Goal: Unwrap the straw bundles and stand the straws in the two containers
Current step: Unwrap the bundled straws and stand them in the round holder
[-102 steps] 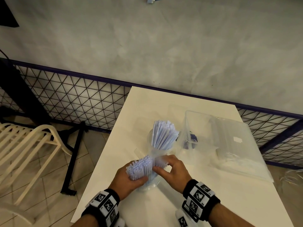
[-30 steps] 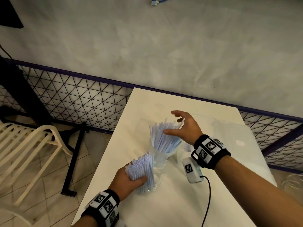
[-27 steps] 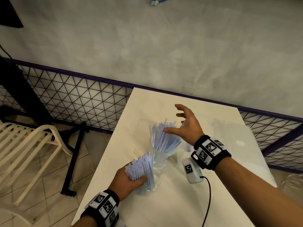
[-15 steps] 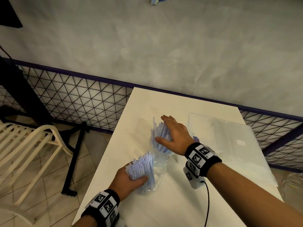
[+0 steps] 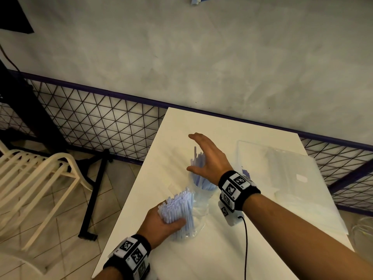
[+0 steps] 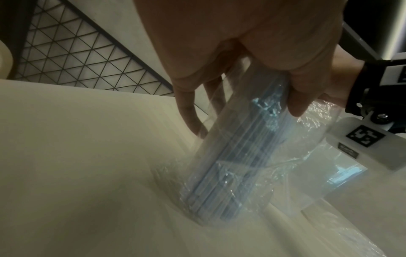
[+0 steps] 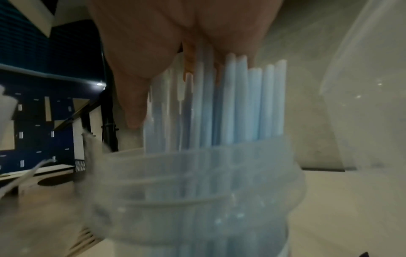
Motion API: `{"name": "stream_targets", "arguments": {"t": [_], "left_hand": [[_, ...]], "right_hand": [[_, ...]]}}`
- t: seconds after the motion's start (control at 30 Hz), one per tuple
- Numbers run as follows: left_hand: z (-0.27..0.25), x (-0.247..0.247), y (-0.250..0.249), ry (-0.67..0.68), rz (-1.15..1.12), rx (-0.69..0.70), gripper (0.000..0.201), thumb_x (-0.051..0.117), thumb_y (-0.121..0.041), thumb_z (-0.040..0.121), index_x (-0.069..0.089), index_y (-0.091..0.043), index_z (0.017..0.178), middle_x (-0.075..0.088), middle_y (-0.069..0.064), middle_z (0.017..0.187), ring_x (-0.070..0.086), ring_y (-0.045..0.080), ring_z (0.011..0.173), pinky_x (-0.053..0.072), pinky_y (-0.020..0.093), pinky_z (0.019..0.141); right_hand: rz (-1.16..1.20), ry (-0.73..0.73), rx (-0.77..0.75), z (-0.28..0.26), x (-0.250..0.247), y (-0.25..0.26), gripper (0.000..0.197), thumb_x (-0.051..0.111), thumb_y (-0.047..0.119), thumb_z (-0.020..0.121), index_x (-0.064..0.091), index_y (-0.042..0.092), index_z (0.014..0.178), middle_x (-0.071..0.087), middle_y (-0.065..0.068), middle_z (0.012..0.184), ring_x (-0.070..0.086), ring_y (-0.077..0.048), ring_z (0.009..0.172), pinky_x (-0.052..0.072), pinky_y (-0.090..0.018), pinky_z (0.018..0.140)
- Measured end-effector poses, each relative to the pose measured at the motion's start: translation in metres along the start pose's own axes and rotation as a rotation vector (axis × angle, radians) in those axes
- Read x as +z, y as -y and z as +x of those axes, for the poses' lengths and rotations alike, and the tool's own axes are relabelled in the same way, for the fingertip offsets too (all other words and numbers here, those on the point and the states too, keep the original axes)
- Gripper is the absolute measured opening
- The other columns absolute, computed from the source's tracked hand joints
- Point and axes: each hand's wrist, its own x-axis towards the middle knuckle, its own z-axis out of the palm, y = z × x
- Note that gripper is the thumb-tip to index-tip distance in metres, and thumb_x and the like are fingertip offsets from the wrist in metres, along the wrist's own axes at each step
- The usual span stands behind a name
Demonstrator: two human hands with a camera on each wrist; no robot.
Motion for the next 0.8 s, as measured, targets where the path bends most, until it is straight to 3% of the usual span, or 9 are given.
{"name": "stream_targets", "arguments": {"t": [0.13, 0.23, 0.3, 0.4, 0.47, 0.57, 0.67, 0.73, 0.8], "left_hand": [[0.002, -0.001, 0.001, 0.007, -0.012, -0.005, 0.042, 0.083, -0.005, 0.071, 0.062, -0.03, 0.098, 0.069, -0.034, 0.09, 0.066, -0.01, 0.085, 0.049, 0.005, 0.07], [0.003, -0.001, 0.002, 0.014, -0.019, -0.003, 0.043, 0.082, -0.004, 0.072, 0.062, -0.03, 0.098, 0.069, -0.034, 0.09, 0.066, -0.01, 0.085, 0.049, 0.005, 0.07], [0.004, -0.001, 0.002, 0.013, -0.02, 0.001, 0.042, 0.082, -0.002, 0.072, 0.062, -0.029, 0.097, 0.069, -0.034, 0.089, 0.066, -0.011, 0.084, 0.049, 0.004, 0.07], [0.004, 0.0, 0.003, 0.01, -0.009, 0.011, 0.042, 0.082, -0.001, 0.071, 0.062, -0.028, 0.096, 0.069, -0.035, 0.087, 0.066, -0.013, 0.082, 0.047, 0.003, 0.07], [0.005, -0.001, 0.004, 0.009, -0.008, 0.007, 0.042, 0.082, -0.001, 0.071, 0.062, -0.028, 0.096, 0.069, -0.036, 0.087, 0.066, -0.013, 0.082, 0.047, 0.004, 0.07], [0.006, -0.001, 0.006, 0.012, -0.003, 0.013, 0.042, 0.084, -0.007, 0.071, 0.062, -0.031, 0.099, 0.069, -0.034, 0.092, 0.066, -0.011, 0.086, 0.049, 0.006, 0.071], [0.007, -0.002, 0.008, 0.008, -0.006, 0.006, 0.039, 0.084, -0.01, 0.072, 0.064, -0.03, 0.098, 0.07, -0.03, 0.093, 0.067, -0.008, 0.086, 0.05, 0.006, 0.07], [0.007, -0.001, 0.009, 0.012, 0.0, 0.01, 0.036, 0.085, -0.016, 0.071, 0.067, -0.026, 0.1, 0.073, -0.021, 0.094, 0.069, -0.001, 0.088, 0.052, 0.012, 0.073], [0.006, -0.001, 0.011, 0.015, -0.007, 0.013, 0.04, 0.086, -0.026, 0.066, 0.068, -0.022, 0.102, 0.075, -0.012, 0.096, 0.071, 0.006, 0.09, 0.054, 0.019, 0.078]], "right_hand": [[-0.146, 0.015, -0.044, 0.004, 0.002, -0.006, 0.082, 0.079, 0.023, 0.08, 0.033, 0.035, 0.147, 0.028, 0.004, 0.158, 0.042, -0.021, 0.136, 0.048, -0.04, 0.1], [-0.253, 0.013, -0.179, 0.005, 0.006, -0.013, 0.056, 0.076, 0.018, 0.081, 0.055, 0.024, 0.132, 0.049, -0.002, 0.146, 0.053, -0.028, 0.127, 0.055, -0.046, 0.088], [-0.352, 0.035, -0.207, 0.003, 0.01, -0.018, 0.038, 0.07, 0.02, 0.086, 0.063, 0.019, 0.123, 0.058, -0.003, 0.136, 0.055, -0.029, 0.125, 0.052, -0.054, 0.086], [-0.457, 0.141, -0.1, 0.001, 0.01, -0.021, 0.037, 0.054, 0.033, 0.098, 0.056, 0.023, 0.134, 0.052, 0.003, 0.144, 0.042, -0.022, 0.138, 0.032, -0.063, 0.105], [-0.504, 0.166, -0.094, 0.0, 0.007, -0.018, 0.047, 0.038, 0.05, 0.099, 0.047, 0.029, 0.14, 0.041, 0.007, 0.152, 0.029, -0.018, 0.145, 0.017, -0.06, 0.111], [-0.381, 0.038, -0.144, -0.005, -0.006, -0.003, 0.051, 0.026, 0.052, 0.097, 0.05, 0.029, 0.136, 0.044, 0.008, 0.149, 0.032, -0.016, 0.143, 0.017, -0.048, 0.107], [-0.132, -0.02, -0.216, -0.021, -0.016, 0.015, 0.04, 0.038, 0.036, 0.098, 0.058, 0.02, 0.129, 0.059, 0.001, 0.133, 0.051, -0.018, 0.125, 0.035, -0.037, 0.103], [0.001, 0.08, -0.223, -0.039, -0.019, 0.025, 0.04, 0.051, 0.026, 0.094, 0.055, 0.016, 0.133, 0.059, -0.003, 0.133, 0.05, -0.019, 0.125, 0.036, -0.031, 0.107], [0.013, 0.25, -0.2, -0.058, -0.017, 0.03, 0.055, 0.06, 0.027, 0.09, 0.045, 0.018, 0.142, 0.05, -0.004, 0.143, 0.042, -0.019, 0.132, 0.032, -0.029, 0.111]]}}
